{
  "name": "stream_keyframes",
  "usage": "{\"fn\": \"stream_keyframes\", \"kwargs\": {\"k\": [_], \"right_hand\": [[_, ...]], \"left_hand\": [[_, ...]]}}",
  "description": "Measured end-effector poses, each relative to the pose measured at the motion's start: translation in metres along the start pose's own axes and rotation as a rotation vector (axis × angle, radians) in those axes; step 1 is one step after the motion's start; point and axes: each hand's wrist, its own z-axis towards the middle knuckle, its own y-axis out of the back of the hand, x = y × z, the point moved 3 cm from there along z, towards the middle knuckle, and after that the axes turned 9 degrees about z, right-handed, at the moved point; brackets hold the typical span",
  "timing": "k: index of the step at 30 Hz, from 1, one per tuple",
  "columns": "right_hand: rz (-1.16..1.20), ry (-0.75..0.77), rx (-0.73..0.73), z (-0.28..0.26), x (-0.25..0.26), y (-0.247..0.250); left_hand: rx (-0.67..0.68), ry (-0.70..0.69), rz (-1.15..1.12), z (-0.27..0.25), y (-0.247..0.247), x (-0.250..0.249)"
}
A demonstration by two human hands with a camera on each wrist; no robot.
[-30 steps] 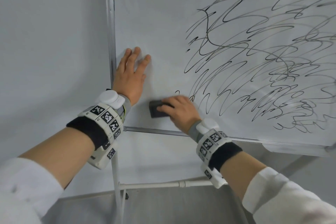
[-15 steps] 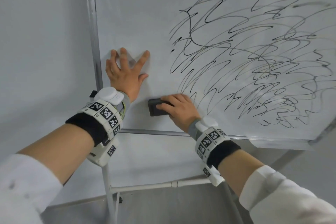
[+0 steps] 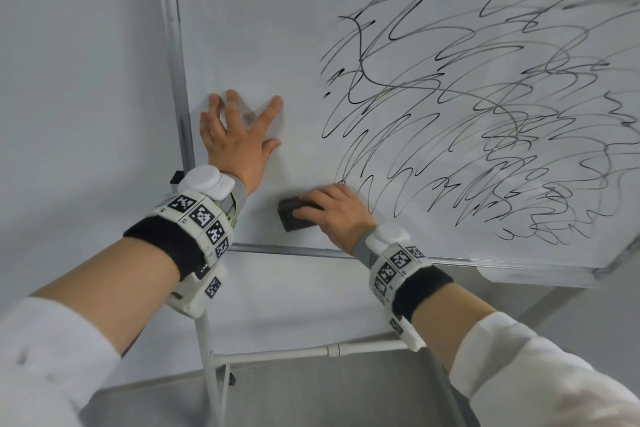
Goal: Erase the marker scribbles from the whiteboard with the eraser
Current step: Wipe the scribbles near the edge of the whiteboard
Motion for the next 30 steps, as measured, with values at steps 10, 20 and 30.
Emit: {"fn": "stream_keyframes", "kwargs": {"k": [10,20,30], "right_hand": [[0.013,-0.071,-0.083,0.011,-0.011,0.021],[0.005,-0.098,-0.214,0.008,-0.025,0.030],[-0.012,-0.202,-0.435,0.061,-0.061,0.109]], "left_hand": [[-0.047,-0.050,-0.023,0.004,-0.001,-0.002],[-0.106,-0.149,-0.057,0.011,0.001,-0.011],[-0.160,-0.008,-0.059,0.022,0.001,-0.025]]}}
